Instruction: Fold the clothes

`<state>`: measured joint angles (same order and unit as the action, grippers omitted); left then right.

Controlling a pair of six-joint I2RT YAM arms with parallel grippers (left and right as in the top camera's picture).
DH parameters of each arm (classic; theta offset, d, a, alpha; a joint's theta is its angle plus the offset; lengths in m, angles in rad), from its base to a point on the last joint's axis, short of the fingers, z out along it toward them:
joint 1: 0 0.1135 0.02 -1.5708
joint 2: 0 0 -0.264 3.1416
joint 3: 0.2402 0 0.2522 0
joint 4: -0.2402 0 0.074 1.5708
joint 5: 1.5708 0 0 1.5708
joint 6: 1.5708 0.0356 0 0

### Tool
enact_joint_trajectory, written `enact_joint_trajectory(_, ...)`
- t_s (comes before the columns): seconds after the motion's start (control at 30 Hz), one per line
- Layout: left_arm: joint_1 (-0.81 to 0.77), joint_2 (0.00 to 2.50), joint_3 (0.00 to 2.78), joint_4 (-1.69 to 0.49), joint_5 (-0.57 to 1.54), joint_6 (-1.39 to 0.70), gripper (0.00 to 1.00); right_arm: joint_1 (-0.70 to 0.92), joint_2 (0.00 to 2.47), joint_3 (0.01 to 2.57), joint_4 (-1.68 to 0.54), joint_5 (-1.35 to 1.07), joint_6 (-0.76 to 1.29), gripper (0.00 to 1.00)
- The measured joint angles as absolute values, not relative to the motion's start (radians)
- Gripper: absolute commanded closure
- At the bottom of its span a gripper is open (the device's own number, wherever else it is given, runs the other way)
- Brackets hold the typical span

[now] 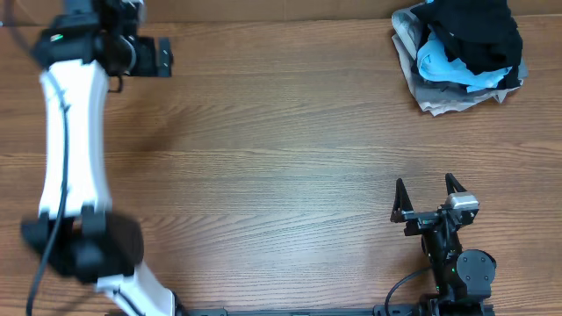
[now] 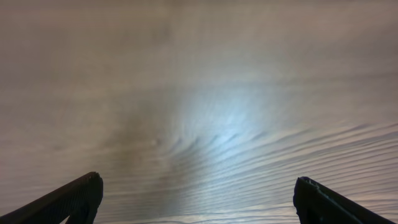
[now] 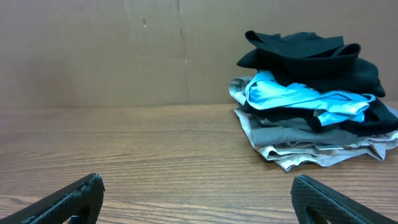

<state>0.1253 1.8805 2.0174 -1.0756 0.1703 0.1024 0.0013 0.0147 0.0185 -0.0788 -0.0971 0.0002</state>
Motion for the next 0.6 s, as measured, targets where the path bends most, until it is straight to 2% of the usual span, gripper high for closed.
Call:
enact_joint_trajectory(0.3, 0.106, 1.547, 2.03, -1.092, 0.168, 0.102, 0.0, 0.001, 0.015, 0.019, -0.079, -0.097, 0.0, 0.0)
enact_joint_trajectory(0.6, 0.093, 1.522, 2.029, -0.881, 0.226, 0.102, 0.0, 0.001, 0.015, 0.019, -0.078, -0.097, 0.0, 0.0)
